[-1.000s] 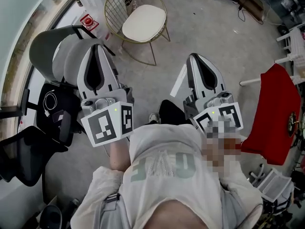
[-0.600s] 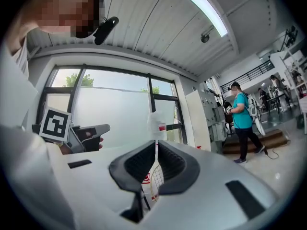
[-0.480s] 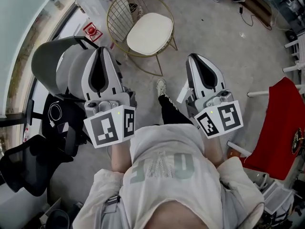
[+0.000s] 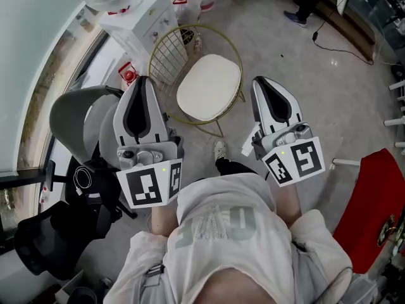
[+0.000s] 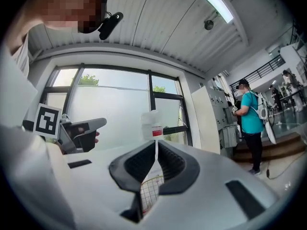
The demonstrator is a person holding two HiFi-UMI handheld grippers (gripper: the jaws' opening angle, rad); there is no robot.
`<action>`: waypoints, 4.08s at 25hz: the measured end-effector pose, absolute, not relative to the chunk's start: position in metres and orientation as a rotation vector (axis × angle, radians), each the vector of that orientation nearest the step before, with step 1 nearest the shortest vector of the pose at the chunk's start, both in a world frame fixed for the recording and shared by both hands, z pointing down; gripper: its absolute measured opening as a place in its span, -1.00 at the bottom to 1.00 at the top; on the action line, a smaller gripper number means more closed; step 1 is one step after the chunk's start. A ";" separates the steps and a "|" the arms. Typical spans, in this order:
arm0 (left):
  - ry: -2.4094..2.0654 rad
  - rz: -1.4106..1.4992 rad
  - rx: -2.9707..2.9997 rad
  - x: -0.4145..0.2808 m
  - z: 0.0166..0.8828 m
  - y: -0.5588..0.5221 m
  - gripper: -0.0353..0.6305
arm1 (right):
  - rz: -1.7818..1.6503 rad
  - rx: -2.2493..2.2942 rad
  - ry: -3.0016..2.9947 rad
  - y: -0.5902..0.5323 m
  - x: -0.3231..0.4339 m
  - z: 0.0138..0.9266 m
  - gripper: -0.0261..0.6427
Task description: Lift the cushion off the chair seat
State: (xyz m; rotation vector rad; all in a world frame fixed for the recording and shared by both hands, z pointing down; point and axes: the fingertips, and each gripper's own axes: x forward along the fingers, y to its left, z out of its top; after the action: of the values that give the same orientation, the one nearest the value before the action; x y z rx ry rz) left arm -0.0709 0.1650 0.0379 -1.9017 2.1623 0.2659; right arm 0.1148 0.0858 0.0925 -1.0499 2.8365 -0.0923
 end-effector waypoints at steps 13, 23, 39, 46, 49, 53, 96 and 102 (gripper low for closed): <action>2.265 0.234 -1.860 -0.102 0.055 0.024 -0.80 | -0.195 -0.995 2.880 -0.052 0.079 0.105 -0.87; 2.341 0.214 -1.973 -0.106 0.066 -0.009 -0.80 | -0.004 -1.146 2.855 -0.064 0.066 0.098 -0.87; 2.151 0.239 -2.137 -0.089 0.050 -0.026 -0.80 | -0.152 -1.007 2.748 -0.058 0.030 0.066 -0.87; 2.068 0.216 -2.276 -0.082 0.081 -0.038 -0.80 | -0.556 -0.686 2.746 -0.056 0.006 0.090 -0.71; 2.020 0.218 -2.300 -0.081 0.089 -0.045 -0.80 | -0.811 -0.464 2.714 -0.055 -0.005 0.107 -0.16; 2.016 0.183 -2.292 -0.086 0.106 -0.062 -0.80 | -1.094 -0.217 2.615 -0.062 -0.002 0.137 -0.16; 2.225 -0.072 -2.537 -0.088 0.542 -0.140 -0.80 | -2.240 -0.529 2.171 -0.066 0.060 0.724 -0.16; 2.281 -0.065 -2.516 -0.108 0.544 -0.146 -0.80 | -2.270 -0.427 2.200 -0.072 0.025 0.721 -0.17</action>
State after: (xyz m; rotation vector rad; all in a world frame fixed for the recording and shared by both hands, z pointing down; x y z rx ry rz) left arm -0.1079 -0.1463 0.5438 -2.5158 2.2812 -0.0646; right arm 0.0252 -0.0715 0.7211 -0.4266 2.2003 -2.2703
